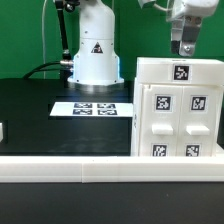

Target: Assemble cabinet

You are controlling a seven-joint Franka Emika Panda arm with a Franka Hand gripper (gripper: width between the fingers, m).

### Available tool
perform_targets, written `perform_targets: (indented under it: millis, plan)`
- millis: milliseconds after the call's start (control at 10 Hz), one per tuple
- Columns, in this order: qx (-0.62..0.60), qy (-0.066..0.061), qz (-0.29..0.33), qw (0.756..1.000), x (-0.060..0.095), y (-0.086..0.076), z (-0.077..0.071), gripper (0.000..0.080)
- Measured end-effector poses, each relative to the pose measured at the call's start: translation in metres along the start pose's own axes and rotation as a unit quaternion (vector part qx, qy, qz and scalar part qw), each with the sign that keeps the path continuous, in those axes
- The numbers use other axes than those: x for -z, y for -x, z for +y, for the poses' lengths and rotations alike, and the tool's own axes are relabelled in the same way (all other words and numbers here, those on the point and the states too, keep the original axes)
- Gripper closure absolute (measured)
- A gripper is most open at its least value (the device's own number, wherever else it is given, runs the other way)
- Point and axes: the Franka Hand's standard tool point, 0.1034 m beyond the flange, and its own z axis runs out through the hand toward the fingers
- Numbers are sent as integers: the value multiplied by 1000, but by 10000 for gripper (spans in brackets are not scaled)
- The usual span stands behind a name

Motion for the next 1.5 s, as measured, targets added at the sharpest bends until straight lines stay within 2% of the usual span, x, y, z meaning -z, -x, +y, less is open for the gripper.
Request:
perform_targets:
  millis: [400,700,800,900,1200,1500]
  plan:
    - [-12,-8,-3,1000,-13,1,-8,2]
    - [-24,-7,-3,1000,-14,3,-7,29]
    - [-24,-7,-3,1000,-14,4,-7,202]
    - [-24,-7,-3,1000,-14,4,-7,241]
    - [-47,-7,-3,999,-14,4,-7,241]
    - [-178,-7,-4,984,-14,4,-7,239]
